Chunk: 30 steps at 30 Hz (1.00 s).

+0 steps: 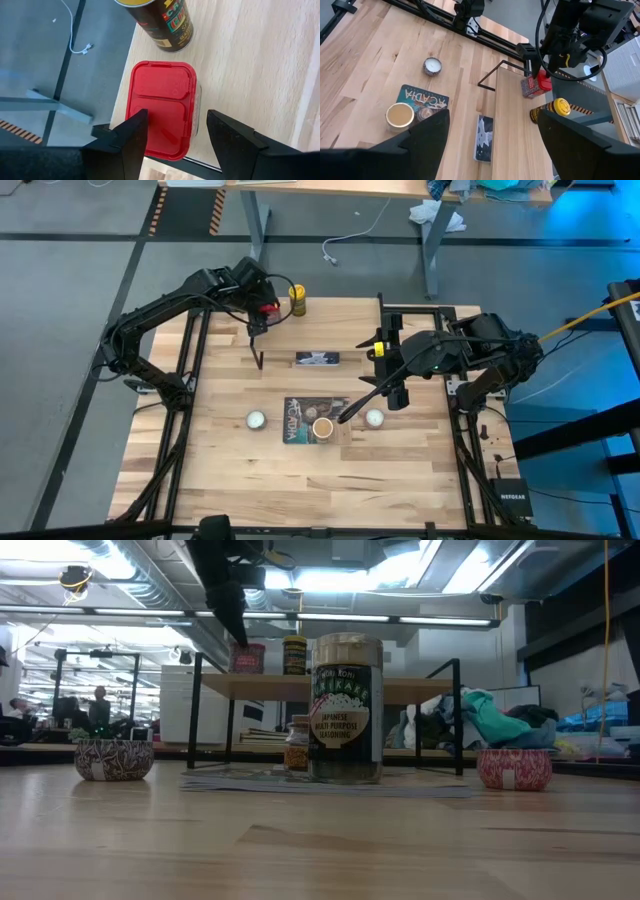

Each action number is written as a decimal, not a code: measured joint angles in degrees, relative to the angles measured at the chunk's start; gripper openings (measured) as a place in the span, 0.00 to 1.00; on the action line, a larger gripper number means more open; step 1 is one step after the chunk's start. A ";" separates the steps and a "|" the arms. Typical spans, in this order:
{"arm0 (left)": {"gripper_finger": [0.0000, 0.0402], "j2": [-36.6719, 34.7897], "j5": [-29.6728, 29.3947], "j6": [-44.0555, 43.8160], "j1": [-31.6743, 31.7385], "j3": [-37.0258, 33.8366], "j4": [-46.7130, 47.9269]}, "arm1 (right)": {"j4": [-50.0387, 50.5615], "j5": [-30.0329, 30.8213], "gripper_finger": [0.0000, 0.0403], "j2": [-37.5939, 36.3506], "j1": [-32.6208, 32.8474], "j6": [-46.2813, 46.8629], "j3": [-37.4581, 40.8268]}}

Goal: Shelf spices
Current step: Remove the red seasoning can from the shelf

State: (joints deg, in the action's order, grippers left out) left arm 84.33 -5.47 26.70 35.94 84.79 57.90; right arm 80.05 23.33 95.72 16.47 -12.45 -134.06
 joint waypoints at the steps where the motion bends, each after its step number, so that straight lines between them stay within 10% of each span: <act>1: 0.49 0.00 0.03 -0.24 0.00 0.00 -0.04 | 0.00 0.00 0.76 0.00 0.00 -0.02 0.00; 30: 0.50 -5.62 -5.15 0.72 -7.20 -0.09 1.42 | 0.50 -0.49 0.76 0.00 0.00 0.76 0.00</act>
State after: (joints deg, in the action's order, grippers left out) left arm 78.71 -10.62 27.42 28.75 84.71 59.32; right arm 80.55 22.84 95.72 16.47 -11.69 -134.06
